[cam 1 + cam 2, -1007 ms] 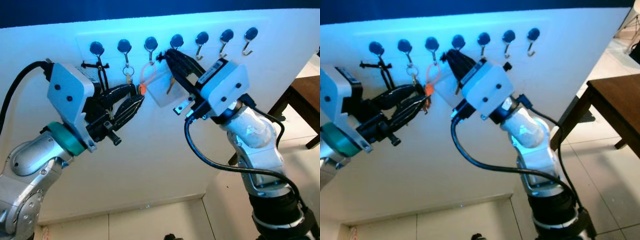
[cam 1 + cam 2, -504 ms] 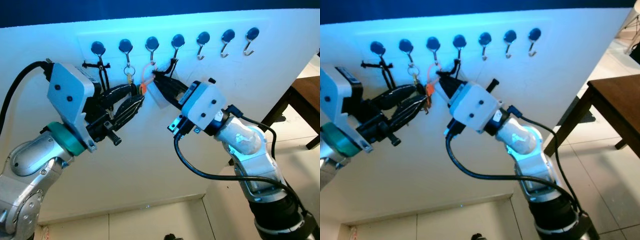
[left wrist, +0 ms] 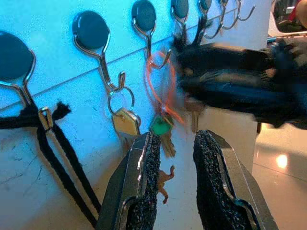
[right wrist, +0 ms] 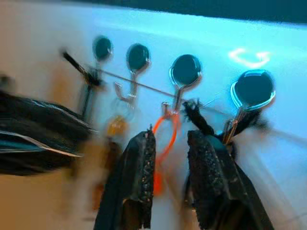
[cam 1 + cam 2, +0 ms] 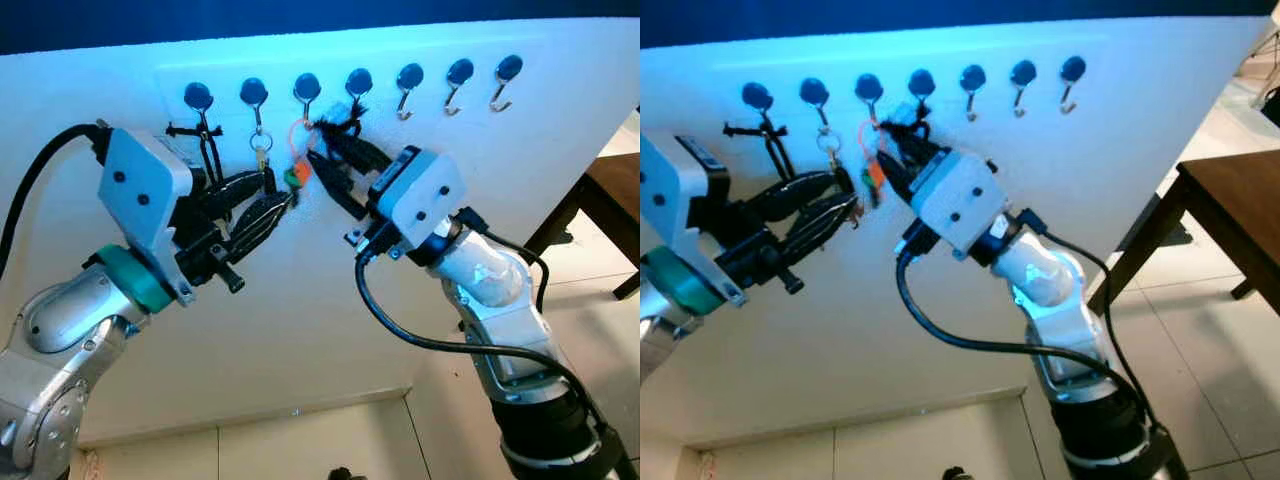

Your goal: Hang keys on a hook

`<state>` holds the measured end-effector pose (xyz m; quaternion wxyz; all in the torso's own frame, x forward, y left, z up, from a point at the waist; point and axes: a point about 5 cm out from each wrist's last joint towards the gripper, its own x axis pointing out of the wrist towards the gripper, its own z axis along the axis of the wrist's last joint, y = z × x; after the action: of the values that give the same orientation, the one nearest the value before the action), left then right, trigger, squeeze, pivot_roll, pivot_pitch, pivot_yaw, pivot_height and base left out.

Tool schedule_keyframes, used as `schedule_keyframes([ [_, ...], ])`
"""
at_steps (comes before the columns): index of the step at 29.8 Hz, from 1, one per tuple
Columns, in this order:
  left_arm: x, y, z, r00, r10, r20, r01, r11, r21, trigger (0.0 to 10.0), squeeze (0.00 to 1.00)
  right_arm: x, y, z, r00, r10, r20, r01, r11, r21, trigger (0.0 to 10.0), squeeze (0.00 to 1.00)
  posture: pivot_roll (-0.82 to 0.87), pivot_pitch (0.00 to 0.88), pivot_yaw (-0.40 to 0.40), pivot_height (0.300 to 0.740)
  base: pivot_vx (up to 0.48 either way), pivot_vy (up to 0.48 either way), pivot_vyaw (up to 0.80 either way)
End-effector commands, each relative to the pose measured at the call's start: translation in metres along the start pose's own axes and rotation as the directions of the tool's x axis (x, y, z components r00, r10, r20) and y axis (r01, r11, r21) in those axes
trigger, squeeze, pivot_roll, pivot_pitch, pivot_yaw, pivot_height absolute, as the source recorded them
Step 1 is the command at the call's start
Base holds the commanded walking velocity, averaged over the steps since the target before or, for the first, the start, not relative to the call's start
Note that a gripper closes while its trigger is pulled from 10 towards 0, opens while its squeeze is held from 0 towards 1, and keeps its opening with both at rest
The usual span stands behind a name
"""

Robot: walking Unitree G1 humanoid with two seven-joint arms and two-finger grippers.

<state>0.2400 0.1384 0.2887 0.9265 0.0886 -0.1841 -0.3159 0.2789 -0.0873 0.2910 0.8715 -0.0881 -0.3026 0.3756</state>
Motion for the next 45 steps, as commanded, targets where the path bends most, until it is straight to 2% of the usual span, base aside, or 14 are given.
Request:
schedule_keyframes([
  [1, -0.001, -0.002, 0.000, 1.000, -0.011, -0.001, 0.011, 1.000, -0.002, 10.0, 0.00, -0.006, 0.007, 0.006, 0.996, 0.071, 0.047, -0.079, 0.970, 0.232, 10.0, 0.05, -0.08, 0.099, 0.097, 0.740, 0.000, 0.000, 0.00],
  [3, 0.000, -0.003, 0.000, 1.000, -0.018, 0.000, 0.018, 1.000, -0.005, 10.0, 0.00, -0.021, 0.022, 0.005, 0.978, 0.200, 0.055, -0.205, 0.894, 0.397, 10.0, 0.00, -0.08, 0.102, 0.097, 0.740, 0.000, 0.000, 0.00],
  [9, 0.001, -0.003, 0.000, 1.000, -0.024, 0.000, 0.024, 1.000, -0.007, 10.0, 0.00, -0.032, 0.029, -0.004, 0.969, 0.247, -0.017, -0.220, 0.892, 0.395, 10.0, 0.00, -0.08, 0.106, 0.099, 0.740, 0.000, 0.000, 0.00],
  [12, 0.002, -0.004, 0.000, 0.999, -0.034, -0.001, 0.034, 0.999, -0.009, 10.0, 0.00, -0.049, 0.027, -0.019, 0.967, 0.223, -0.122, -0.162, 0.911, 0.378, 10.0, 0.00, -0.09, 0.109, 0.104, 0.740, 0.000, 0.000, 0.00],
  [16, 0.003, -0.004, -0.004, 0.999, -0.033, -0.006, 0.033, 0.999, -0.016, 10.0, 0.00, -0.052, 0.019, -0.022, 0.977, 0.136, -0.163, -0.068, 0.927, 0.368, 10.0, 0.00, -0.09, 0.109, 0.110, 0.740, 0.000, 0.000, 0.00],
  [17, 0.005, 0.001, -0.011, 1.000, 0.015, -0.028, -0.015, 1.000, -0.006, 10.0, 0.00, -0.048, 0.011, -0.028, 0.983, 0.015, -0.183, 0.046, 0.944, 0.326, 10.0, 0.00, -0.09, 0.103, 0.114, 0.740, 0.000, 0.000, 0.00],
  [18, 0.005, 0.001, -0.011, 1.000, 0.015, -0.028, -0.015, 1.000, -0.006, 10.0, 0.00, -0.048, 0.011, -0.028, 0.983, 0.015, -0.183, 0.046, 0.944, 0.326, 10.0, 0.00, -0.09, 0.103, 0.114, 0.740, 0.000, 0.000, 0.00],
  [20, 0.008, 0.008, -0.025, 0.991, 0.121, -0.059, -0.120, 0.993, 0.022, 10.0, 0.00, -0.043, 0.001, -0.040, 0.966, -0.148, -0.210, 0.206, 0.936, 0.287, 10.0, 0.00, -0.09, 0.095, 0.108, 0.740, 0.000, 0.000, 0.00],
  [21, 0.008, 0.008, -0.025, 0.991, 0.121, -0.059, -0.120, 0.993, 0.022, 10.0, 0.00, -0.043, 0.001, -0.040, 0.966, -0.148, -0.210, 0.206, 0.936, 0.287, 10.0, 0.00, -0.09, 0.095, 0.108, 0.740, 0.000, 0.000, 0.00],
  [23, 0.012, 0.015, -0.037, 0.963, 0.257, -0.076, -0.253, 0.966, 0.062, 10.0, 0.00, -0.040, 0.003, -0.050, 0.949, -0.211, -0.234, 0.269, 0.931, 0.249, 10.0, 0.00, -0.10, 0.087, 0.091, 0.740, 0.000, 0.000, 0.00],
  [27, 0.012, 0.016, -0.044, 0.930, 0.358, -0.083, -0.352, 0.933, 0.078, 10.0, 0.00, -0.043, 0.017, -0.055, 0.947, -0.217, -0.239, 0.271, 0.936, 0.225, 10.0, 0.00, -0.13, 0.085, 0.082, 0.740, 0.000, 0.000, 0.00],
  [34, 0.007, 0.019, -0.048, 0.912, 0.400, -0.095, -0.396, 0.916, 0.055, 10.0, 0.00, -0.045, 0.025, -0.053, 0.945, -0.232, -0.231, 0.274, 0.946, 0.170, 10.0, 0.00, -0.14, 0.080, 0.093, 0.740, 0.000, 0.000, 0.00],
  [40, -0.014, 0.030, -0.058, 0.867, 0.482, -0.128, -0.473, 0.876, 0.095, 10.0, 0.00, -0.057, 0.022, -0.048, 0.897, -0.383, -0.220, 0.382, 0.923, -0.047, 10.0, 0.00, -0.15, 0.066, 0.101, 0.740, 0.000, 0.000, 0.00],
  [45, -0.020, 0.029, -0.061, 0.851, 0.508, -0.130, -0.497, 0.861, 0.111, 10.0, 0.00, -0.066, 0.021, -0.046, 0.875, -0.428, -0.224, 0.418, 0.904, -0.094, 10.0, 0.00, -0.15, 0.065, 0.101, 0.740, 0.000, 0.000, 0.00],
])
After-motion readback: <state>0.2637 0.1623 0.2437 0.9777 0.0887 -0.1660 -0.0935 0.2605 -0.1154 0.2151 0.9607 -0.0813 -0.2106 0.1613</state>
